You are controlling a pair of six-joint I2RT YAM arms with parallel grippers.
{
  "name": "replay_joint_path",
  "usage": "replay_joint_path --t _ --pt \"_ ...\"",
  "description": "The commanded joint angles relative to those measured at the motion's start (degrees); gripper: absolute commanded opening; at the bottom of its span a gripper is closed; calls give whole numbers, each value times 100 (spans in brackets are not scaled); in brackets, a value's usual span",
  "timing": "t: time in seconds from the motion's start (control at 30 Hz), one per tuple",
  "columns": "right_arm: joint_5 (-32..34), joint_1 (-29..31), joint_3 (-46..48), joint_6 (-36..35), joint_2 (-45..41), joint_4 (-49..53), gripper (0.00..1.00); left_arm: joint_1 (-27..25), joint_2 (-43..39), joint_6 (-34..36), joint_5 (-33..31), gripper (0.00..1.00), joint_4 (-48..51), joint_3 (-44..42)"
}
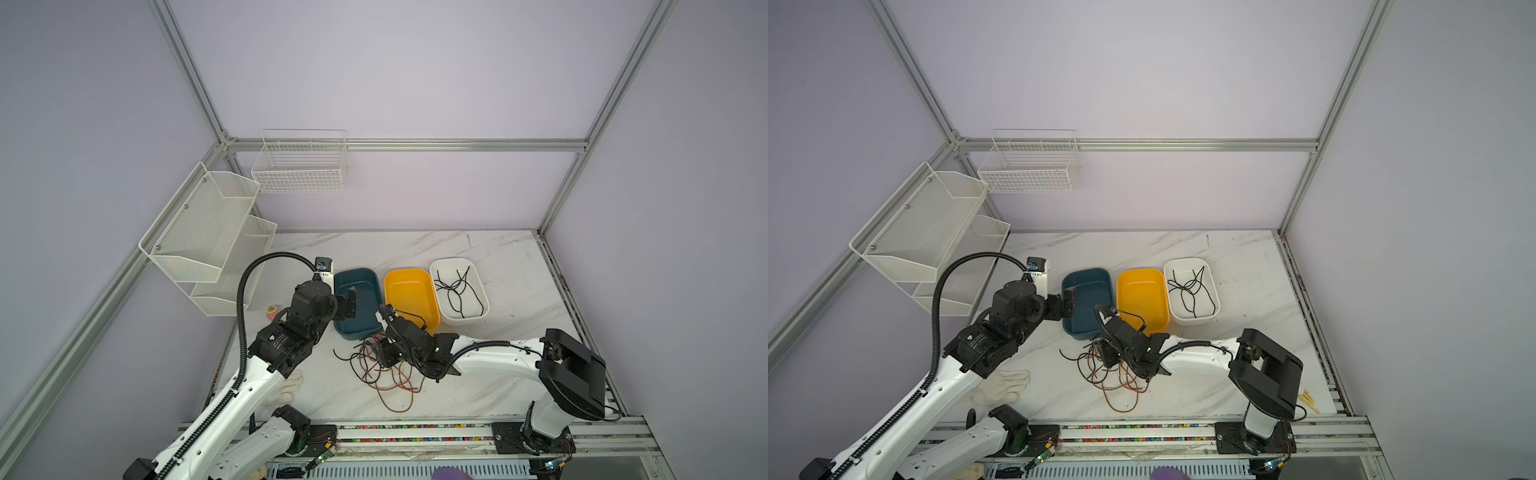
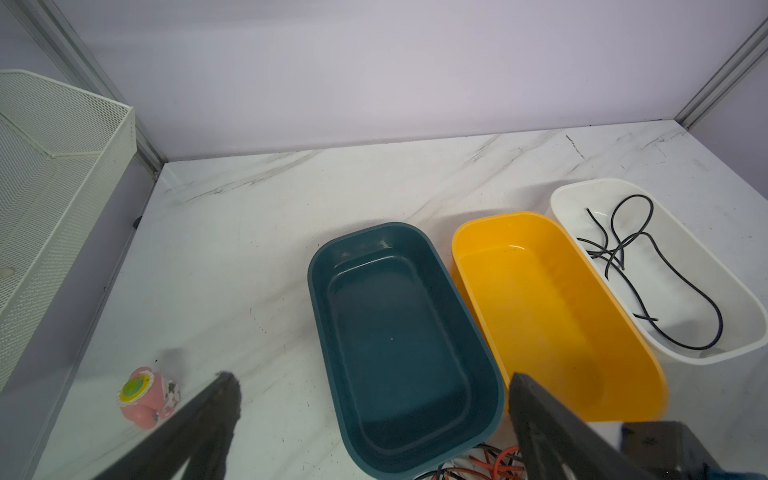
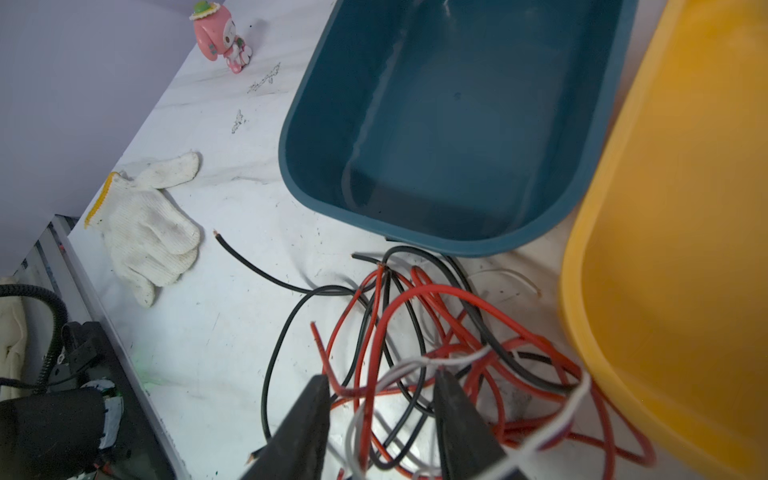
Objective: Untangle the cables
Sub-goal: 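Close the right gripper on a white cable strand in the bundle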
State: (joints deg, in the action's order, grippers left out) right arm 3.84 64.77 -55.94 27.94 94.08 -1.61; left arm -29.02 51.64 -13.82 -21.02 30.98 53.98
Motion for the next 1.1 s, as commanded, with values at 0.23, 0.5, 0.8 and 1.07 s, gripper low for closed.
replay_joint_path --t 0.23,0.5,0.8,1.07 --pt "352 0 271 71 -1115 901 52 -16 -59 125 170 100 -145 -155" --pt "382 0 321 70 -1408 1078 43 -16 -28 121 210 100 -132 -150" --pt "-232 26 518 -492 -1437 1130 53 -20 6 125 247 100 -126 -150" --pt "-694 198 1016 -483 -1650 953 63 -16 -13 125 276 100 -120 -146"
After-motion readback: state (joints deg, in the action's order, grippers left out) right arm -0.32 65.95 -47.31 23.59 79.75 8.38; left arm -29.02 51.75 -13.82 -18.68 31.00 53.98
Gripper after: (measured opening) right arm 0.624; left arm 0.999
